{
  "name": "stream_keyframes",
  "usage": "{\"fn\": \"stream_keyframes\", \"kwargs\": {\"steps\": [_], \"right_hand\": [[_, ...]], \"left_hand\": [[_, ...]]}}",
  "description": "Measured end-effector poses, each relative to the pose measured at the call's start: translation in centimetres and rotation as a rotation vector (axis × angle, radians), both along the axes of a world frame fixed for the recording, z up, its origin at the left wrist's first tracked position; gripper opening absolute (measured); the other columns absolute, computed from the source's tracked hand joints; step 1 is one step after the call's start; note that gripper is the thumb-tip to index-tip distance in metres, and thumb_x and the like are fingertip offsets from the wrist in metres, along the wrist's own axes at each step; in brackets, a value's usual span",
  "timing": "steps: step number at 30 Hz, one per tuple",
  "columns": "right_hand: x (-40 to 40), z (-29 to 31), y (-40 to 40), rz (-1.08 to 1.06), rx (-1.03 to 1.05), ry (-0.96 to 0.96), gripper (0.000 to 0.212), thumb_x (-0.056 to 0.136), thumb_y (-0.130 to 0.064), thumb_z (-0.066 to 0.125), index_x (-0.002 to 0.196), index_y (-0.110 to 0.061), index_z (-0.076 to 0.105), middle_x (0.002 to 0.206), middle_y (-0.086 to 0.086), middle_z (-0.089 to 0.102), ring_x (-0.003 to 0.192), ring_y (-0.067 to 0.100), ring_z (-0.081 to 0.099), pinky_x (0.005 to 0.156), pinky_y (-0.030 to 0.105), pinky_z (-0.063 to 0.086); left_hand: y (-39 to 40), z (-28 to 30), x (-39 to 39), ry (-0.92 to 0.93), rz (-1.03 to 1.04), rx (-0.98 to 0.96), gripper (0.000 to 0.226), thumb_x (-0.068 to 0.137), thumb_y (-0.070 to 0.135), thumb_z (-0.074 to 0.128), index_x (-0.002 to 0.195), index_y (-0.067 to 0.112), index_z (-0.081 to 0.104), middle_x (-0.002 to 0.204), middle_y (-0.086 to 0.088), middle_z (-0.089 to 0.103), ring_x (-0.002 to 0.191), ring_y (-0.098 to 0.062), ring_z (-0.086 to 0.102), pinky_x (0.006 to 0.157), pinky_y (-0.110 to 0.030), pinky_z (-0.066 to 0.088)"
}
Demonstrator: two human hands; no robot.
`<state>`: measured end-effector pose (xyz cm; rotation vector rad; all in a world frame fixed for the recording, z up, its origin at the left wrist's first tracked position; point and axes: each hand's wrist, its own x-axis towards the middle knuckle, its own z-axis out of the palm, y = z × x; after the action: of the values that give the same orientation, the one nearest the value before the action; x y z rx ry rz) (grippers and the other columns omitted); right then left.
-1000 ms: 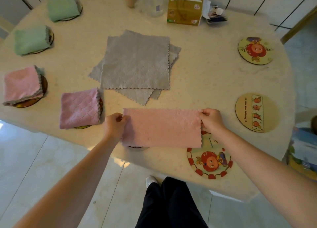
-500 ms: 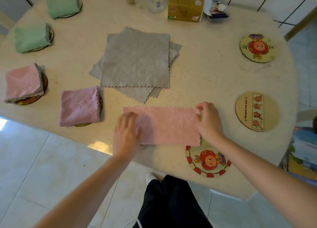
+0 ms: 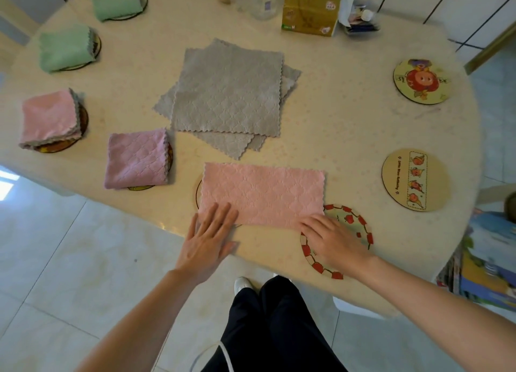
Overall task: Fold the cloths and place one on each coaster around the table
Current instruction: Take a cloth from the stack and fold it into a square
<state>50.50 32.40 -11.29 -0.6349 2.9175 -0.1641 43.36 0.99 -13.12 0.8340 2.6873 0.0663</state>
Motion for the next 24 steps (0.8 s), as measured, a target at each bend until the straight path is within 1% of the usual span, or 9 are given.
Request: {"fn": "stream_keyframes", "kwargs": {"steps": [3,5,7,10,13,17,20,22,24], "right_hand": [[-0.2,0.7,1.0,-0.031,0.002,-0.063,0.070,0.058,0.009,0.074,0.124,-0.007,0.055,0.120,0.009,0.057,0.113,0.025,0.047,0.084,0.037,0.055],[-0.8,1.1,1.0,-0.053,0.014,-0.082,0.073,0.048,0.013,0.075,0.116,-0.007,0.057,0.114,0.008,0.056,0.106,0.024,0.046,0.073,0.033,0.056],[-1.5,1.3,0.7,-0.036,0.041,-0.096,0.071,0.045,0.015,0.074,0.111,-0.007,0.057,0.110,0.006,0.056,0.103,0.024,0.050,0.073,0.034,0.054],[-2.4,1.9,0.2,-0.022,0.053,-0.072,0.059,0.053,0.013,0.072,0.105,-0.010,0.058,0.105,0.002,0.056,0.096,0.022,0.053,0.073,0.033,0.048],[-3.1,3.3,-0.4,-0.019,-0.037,0.041,0.038,0.069,0.005,0.068,0.101,-0.013,0.060,0.099,-0.001,0.058,0.090,0.019,0.053,0.072,0.031,0.043],[-3.1,6.0,-1.2,0.051,-0.206,0.134,0.020,0.086,-0.009,0.055,0.103,-0.015,0.063,0.099,-0.003,0.061,0.092,0.016,0.055,0.081,0.031,0.045],[-2.9,7.8,-0.9,0.054,-0.392,0.085,0.016,0.094,-0.016,0.049,0.101,-0.014,0.064,0.097,-0.003,0.064,0.093,0.011,0.055,0.087,0.027,0.043],[-3.3,8.3,0.1,-0.071,-0.441,0.021,0.023,0.097,-0.020,0.043,0.106,-0.013,0.062,0.104,-0.002,0.064,0.098,0.009,0.055,0.094,0.027,0.042],[-4.0,7.8,2.1,-0.313,-0.427,-0.041,0.031,0.096,-0.019,0.042,0.123,-0.013,0.055,0.121,-0.001,0.058,0.112,0.008,0.050,0.103,0.028,0.040]], "left_hand": [[-0.9,0.2,0.5,0.007,0.059,-0.009,0.068,0.095,0.060,0.010,0.153,0.025,0.002,0.161,0.006,-0.001,0.148,-0.018,-0.004,0.117,-0.049,0.008],[-0.6,0.4,0.9,0.012,0.117,-0.026,0.070,0.095,0.059,0.006,0.153,0.021,0.006,0.161,0.003,0.002,0.148,-0.021,-0.002,0.117,-0.051,0.010],[0.7,0.8,1.1,0.024,0.170,0.024,0.069,0.094,0.055,0.015,0.153,0.018,0.008,0.161,-0.001,0.003,0.148,-0.022,-0.003,0.117,-0.050,0.009],[3.8,1.4,1.2,0.016,0.100,0.135,0.066,0.095,0.041,0.030,0.153,0.021,0.006,0.160,-0.002,0.002,0.147,-0.024,-0.007,0.119,-0.046,0.003],[7.8,1.9,1.4,-0.027,-0.011,0.205,0.076,0.091,0.025,0.051,0.153,0.023,0.007,0.160,-0.002,0.003,0.147,-0.024,-0.003,0.119,-0.042,0.002],[12.1,2.0,0.8,-0.088,0.031,0.275,0.059,0.094,0.042,0.032,0.149,0.023,0.029,0.157,-0.003,0.024,0.146,-0.026,0.017,0.116,-0.044,0.023],[13.2,2.7,0.2,-0.151,0.130,0.439,0.052,0.095,0.043,0.039,0.143,0.024,0.042,0.148,0.001,0.041,0.139,-0.023,0.035,0.112,-0.036,0.031],[12.9,3.2,0.3,-0.252,0.177,0.525,0.045,0.096,0.038,0.041,0.139,0.025,0.047,0.144,0.004,0.046,0.138,-0.020,0.037,0.113,-0.035,0.030],[12.1,4.3,0.4,-0.338,0.206,0.617,0.048,0.094,0.038,0.035,0.138,0.026,0.048,0.143,0.010,0.045,0.138,-0.012,0.035,0.115,-0.034,0.029]]}}
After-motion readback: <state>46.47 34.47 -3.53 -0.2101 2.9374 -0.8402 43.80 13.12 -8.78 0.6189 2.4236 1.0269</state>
